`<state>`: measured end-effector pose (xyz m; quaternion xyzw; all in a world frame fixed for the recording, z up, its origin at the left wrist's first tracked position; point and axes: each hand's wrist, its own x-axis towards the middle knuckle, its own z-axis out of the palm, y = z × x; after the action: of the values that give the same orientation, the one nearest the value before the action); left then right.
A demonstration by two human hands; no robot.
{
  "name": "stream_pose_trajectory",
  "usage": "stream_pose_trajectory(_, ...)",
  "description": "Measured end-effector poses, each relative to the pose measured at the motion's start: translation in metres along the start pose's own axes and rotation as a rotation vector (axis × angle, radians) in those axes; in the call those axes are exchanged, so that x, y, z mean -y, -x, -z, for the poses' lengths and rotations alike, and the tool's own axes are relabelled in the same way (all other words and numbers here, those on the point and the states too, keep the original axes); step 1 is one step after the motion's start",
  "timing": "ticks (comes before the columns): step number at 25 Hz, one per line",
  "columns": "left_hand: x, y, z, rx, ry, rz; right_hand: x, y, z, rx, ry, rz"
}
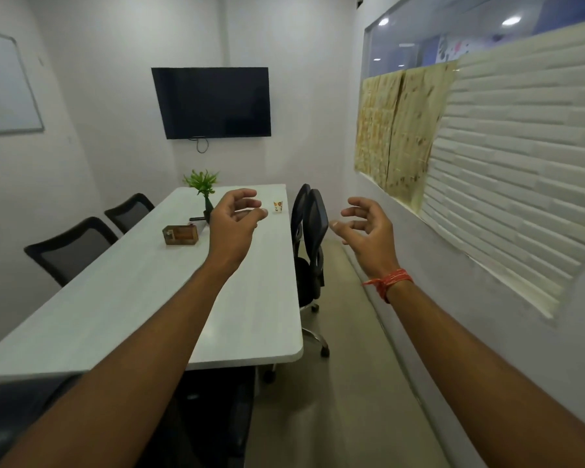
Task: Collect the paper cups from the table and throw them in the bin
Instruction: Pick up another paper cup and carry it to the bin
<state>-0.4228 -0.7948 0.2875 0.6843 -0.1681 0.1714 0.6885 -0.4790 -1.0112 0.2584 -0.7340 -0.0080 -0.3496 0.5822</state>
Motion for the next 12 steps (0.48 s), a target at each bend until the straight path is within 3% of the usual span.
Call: stream_pose_trajectory(12, 0.159, -0.296, -0.195, 0.055, -0.037, -0.032, -0.176, -0.312, -0.002, -0.010, 0.045, -0.025)
